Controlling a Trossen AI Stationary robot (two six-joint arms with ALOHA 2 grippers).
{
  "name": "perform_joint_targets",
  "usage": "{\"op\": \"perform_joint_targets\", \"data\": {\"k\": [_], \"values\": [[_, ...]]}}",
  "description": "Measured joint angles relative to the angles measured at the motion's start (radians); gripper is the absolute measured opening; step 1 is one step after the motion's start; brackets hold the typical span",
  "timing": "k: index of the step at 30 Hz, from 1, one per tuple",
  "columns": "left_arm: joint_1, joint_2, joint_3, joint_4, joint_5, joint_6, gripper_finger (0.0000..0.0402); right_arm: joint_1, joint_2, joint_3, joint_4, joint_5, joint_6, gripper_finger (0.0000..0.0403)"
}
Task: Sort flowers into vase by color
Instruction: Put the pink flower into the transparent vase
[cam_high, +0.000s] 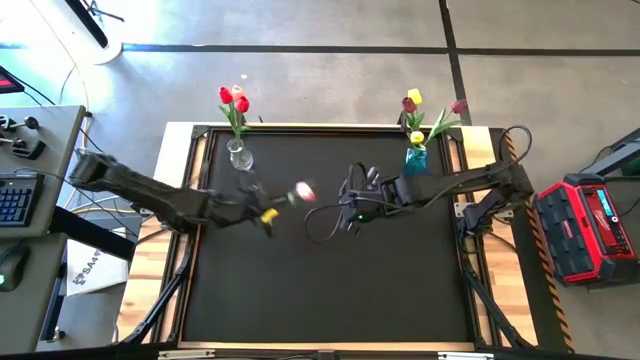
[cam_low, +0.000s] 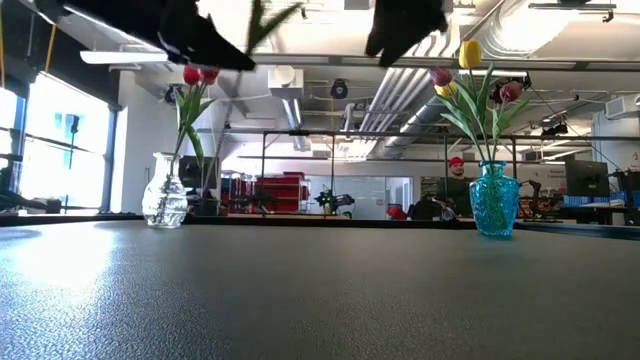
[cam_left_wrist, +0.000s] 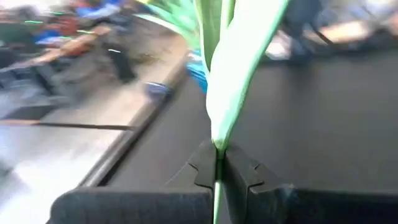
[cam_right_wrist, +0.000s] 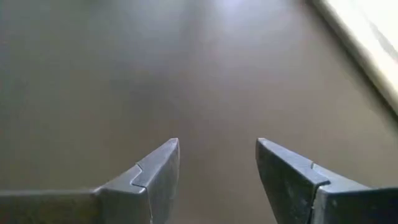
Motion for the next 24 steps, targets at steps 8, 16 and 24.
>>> {"op": "perform_joint_targets", "data": {"k": [8, 16, 24], "values": [[0.009, -0.382, -0.087, -0.003, -0.507, 0.064, 0.0, -0.003, -0.019, -0.406, 0.586, -0.238, -0.018, 0.0199], [0.14, -0.567, -0.088, 0.012, -0.553, 0.2, 0.0, -0.001, -0.019, -0.678, 0.997, -0.355, 0.084, 0.0199], [0.334, -0.578, -0.088, 0.02, -0.36, 0.145, 0.0, 0.025, -0.02, -0.726, 1.086, -0.355, 0.084, 0.0199]]}}
